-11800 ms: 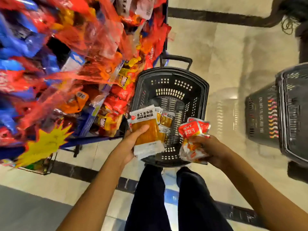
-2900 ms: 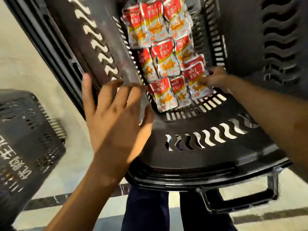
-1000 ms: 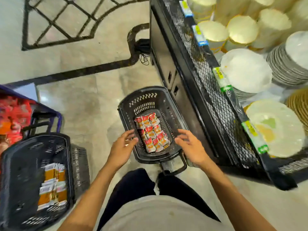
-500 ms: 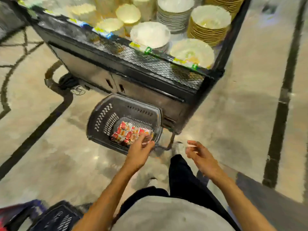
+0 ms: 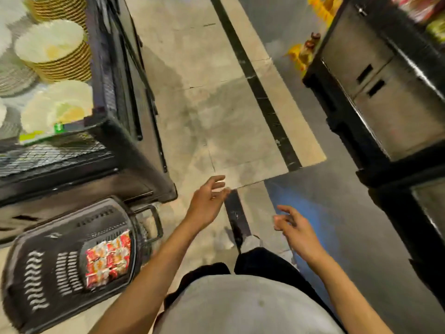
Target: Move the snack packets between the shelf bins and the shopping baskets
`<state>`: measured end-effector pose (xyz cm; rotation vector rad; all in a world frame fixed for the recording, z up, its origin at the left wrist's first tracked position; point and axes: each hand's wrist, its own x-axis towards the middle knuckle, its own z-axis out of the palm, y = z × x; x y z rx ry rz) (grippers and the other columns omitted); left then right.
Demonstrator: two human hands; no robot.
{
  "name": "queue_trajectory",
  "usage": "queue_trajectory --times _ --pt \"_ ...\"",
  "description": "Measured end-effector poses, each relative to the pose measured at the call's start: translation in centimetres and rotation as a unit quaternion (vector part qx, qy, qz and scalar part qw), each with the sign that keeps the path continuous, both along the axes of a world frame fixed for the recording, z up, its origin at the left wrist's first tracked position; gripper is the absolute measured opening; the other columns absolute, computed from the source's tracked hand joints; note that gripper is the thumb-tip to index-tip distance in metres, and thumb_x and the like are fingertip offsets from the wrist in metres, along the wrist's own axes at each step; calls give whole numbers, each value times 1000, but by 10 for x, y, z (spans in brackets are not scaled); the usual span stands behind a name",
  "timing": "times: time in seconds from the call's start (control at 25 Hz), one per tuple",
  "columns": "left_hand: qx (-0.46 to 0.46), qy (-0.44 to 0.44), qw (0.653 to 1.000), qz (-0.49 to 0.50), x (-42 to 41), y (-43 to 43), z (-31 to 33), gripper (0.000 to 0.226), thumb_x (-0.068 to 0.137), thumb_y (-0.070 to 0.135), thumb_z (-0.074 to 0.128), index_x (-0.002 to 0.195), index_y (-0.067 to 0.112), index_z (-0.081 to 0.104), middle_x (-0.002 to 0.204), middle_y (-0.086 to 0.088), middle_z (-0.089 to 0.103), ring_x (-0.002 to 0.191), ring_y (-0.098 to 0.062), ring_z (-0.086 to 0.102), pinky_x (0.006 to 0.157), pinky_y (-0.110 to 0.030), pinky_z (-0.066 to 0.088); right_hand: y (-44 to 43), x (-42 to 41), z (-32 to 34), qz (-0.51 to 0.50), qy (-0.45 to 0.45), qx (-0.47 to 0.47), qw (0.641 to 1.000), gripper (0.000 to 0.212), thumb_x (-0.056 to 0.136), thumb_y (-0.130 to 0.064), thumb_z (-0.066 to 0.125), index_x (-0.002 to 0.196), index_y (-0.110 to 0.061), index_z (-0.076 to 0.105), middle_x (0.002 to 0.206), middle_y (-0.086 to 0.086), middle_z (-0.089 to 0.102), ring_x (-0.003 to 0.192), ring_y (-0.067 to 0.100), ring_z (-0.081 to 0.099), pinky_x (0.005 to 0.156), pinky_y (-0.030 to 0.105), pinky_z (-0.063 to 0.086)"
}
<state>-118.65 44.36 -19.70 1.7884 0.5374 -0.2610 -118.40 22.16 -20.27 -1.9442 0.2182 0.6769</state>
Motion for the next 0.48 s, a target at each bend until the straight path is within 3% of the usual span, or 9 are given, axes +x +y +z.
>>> queue_trajectory --times 0.24,0.48 --pt "-1 23 999 -35 86 -70 2 32 94 17 55 126 17 53 125 -6 59 96 -7 54 66 5 35 -69 89 16 -66 -13 18 998 29 93 -15 54 120 -23 47 98 -6 59 96 20 59 82 26 39" --pt "1 47 997 -61 191 -93 -4 34 96 22 53 130 21 51 126 2 58 98 -6 55 63 4 36 -91 208 17 -99 -23 30 994 28 94 -21 54 120 -28 46 104 -3 60 101 18 59 89 31 44"
